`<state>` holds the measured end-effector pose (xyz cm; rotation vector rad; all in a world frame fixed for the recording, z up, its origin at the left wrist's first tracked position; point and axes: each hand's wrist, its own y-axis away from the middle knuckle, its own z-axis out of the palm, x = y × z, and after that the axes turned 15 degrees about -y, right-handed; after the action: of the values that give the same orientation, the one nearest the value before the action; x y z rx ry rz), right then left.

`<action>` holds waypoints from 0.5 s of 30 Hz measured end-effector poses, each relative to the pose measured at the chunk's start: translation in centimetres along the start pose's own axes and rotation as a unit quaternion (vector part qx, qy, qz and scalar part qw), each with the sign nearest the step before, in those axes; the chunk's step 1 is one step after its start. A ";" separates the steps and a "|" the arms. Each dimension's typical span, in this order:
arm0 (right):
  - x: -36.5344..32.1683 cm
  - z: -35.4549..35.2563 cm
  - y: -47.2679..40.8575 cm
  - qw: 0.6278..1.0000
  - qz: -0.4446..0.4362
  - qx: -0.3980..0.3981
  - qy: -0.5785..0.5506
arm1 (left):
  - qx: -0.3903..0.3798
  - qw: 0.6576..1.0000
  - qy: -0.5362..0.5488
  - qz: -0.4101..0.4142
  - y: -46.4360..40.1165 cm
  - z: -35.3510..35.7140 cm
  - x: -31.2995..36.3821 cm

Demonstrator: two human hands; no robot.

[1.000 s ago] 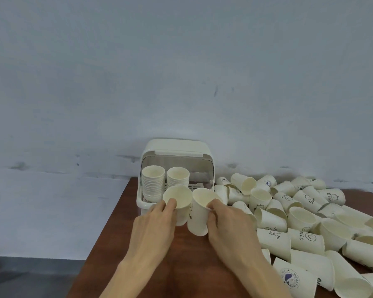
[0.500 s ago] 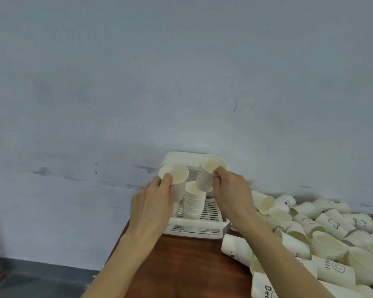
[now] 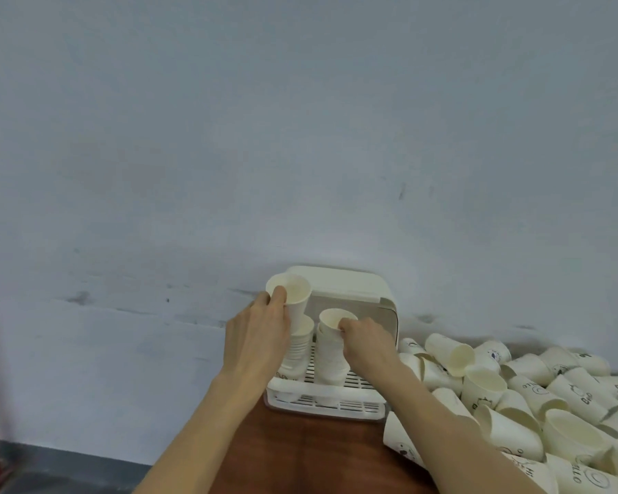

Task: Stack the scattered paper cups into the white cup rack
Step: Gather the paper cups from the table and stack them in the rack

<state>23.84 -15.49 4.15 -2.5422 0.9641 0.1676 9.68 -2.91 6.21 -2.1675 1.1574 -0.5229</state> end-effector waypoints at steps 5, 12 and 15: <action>-0.1 0.9 1.1 1.000 0.017 -0.017 -0.005 | -0.006 1.000 -0.012 0.011 -1.2 0.9 0.4; 0.0 2.1 2.2 1.000 0.010 -0.007 -0.015 | -0.033 0.999 -0.034 0.026 -1.9 2.8 0.9; 0.0 2.3 2.5 1.000 0.012 0.000 -0.016 | -0.054 0.997 -0.043 0.036 -1.6 3.9 1.0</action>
<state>22.24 -16.18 1.19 -2.5206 0.9824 0.2152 13.45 -1.76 4.54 -2.2077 1.2363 -0.3388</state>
